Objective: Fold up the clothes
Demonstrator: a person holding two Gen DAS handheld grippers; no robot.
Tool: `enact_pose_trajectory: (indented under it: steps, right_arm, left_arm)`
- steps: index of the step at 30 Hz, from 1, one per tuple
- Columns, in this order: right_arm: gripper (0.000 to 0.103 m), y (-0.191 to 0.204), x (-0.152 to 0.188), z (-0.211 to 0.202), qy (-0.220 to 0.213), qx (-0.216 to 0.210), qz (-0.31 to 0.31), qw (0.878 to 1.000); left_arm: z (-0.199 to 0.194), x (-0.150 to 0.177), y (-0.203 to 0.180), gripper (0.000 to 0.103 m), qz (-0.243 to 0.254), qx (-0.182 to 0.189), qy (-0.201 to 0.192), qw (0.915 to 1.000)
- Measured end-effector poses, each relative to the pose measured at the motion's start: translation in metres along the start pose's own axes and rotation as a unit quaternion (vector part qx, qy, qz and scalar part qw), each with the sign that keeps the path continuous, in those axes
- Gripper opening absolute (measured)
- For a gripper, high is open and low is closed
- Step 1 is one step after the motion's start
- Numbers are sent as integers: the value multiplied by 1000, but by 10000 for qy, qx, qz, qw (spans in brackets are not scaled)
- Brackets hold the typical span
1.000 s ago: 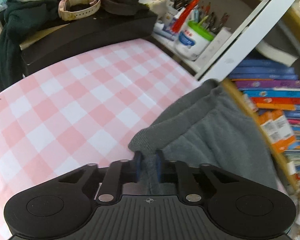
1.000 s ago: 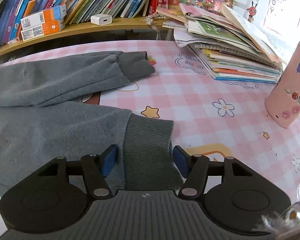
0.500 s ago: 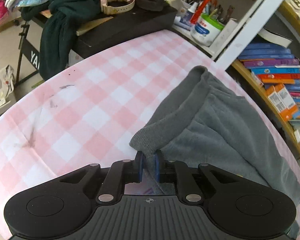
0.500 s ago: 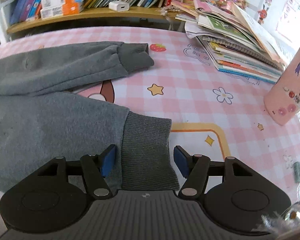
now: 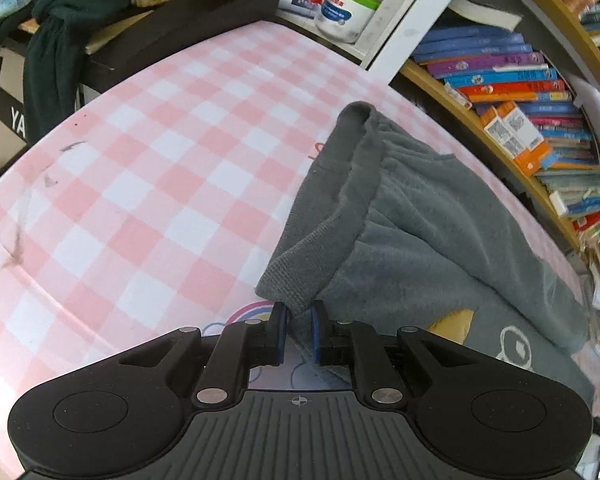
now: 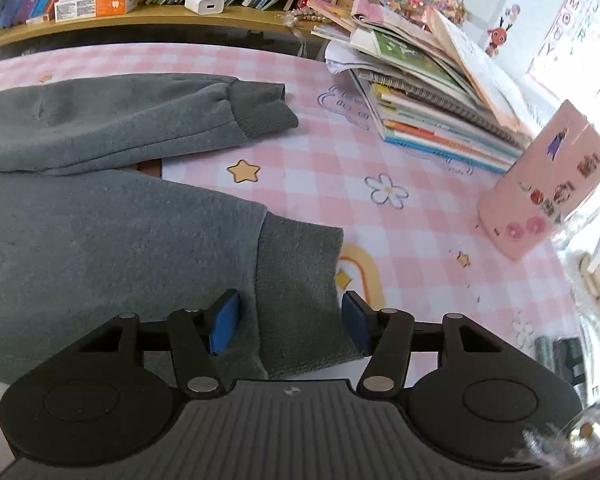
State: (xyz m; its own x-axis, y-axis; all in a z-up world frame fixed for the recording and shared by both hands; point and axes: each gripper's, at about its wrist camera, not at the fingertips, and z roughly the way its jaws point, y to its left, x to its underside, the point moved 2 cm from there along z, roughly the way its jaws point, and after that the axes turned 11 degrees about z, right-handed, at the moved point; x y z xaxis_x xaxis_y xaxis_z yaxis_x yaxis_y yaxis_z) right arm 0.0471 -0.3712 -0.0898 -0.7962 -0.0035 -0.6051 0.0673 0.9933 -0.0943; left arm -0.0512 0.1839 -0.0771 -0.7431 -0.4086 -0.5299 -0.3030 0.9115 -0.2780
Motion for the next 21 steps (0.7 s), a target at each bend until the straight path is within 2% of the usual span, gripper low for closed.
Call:
enact_pose_trajectory:
  steps: [3,5,7,10,14,18,21]
  right_arm:
    - [66,1,1,-6,-38,-82,65,9999]
    - [72,3,-3,-16,-281,-73,116,9995]
    - [72,7,-8,-21,-419,-224,211,9986]
    - [70,20,-14,-24,-500,-616,351,9962]
    - [70,50,-14,-19,-417,-1050,110,9935]
    - [70,74,-9,-13,-255,-1308,-59,9911]
    - [70,81,-4,-11,-172,-1338,-73,9908]
  left_arm:
    - [-15,2,-1,39,93,-250,-27,9996]
    - [-30,-4,-3,40,282,-428,-358,9980]
    - [-41,-11,-6,40,459,-558,-732,9947]
    - [-30,-33,-19,38,680,-455,-1049,9911]
    - [8,-63,-44,38,1072,-236,-1019,9887]
    - [46,-81,-58,38,1274,-315,-702,9889]
    - [63,-86,-60,36,1404,-351,-516,9881]
